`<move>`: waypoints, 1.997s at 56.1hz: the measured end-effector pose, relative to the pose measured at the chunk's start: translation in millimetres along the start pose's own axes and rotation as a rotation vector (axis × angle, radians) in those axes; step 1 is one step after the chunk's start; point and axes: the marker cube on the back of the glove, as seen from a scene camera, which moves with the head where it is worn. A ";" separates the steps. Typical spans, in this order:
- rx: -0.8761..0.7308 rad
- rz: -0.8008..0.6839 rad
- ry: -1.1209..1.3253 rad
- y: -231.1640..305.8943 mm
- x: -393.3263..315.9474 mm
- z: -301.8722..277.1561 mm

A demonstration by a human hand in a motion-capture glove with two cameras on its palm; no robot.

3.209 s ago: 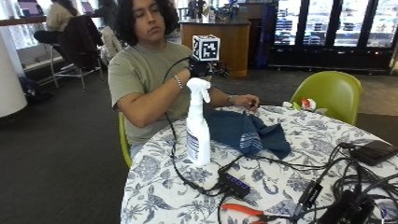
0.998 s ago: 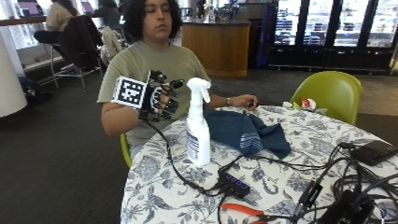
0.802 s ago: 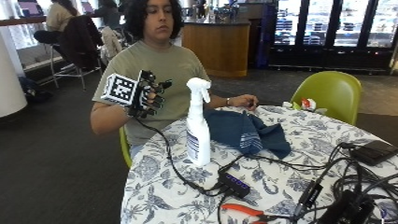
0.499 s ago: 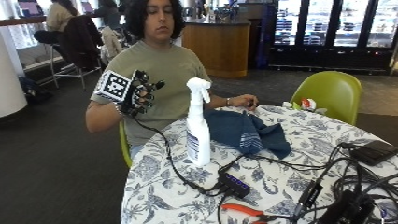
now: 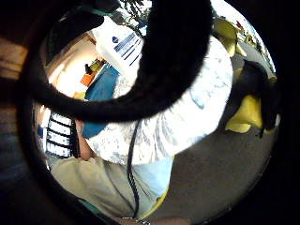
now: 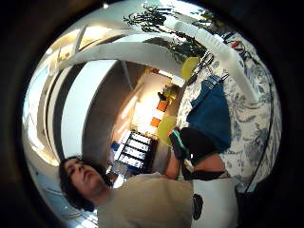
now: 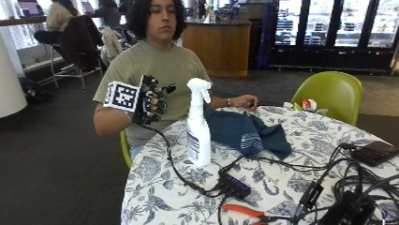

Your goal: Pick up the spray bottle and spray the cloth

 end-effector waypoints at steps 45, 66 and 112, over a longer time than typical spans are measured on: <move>0.134 0.192 -0.153 -202.9 33.5 63.3; 0.092 0.186 -0.304 -233.4 4.4 58.7; -1.225 0.293 0.602 -144.4 -135.0 125.1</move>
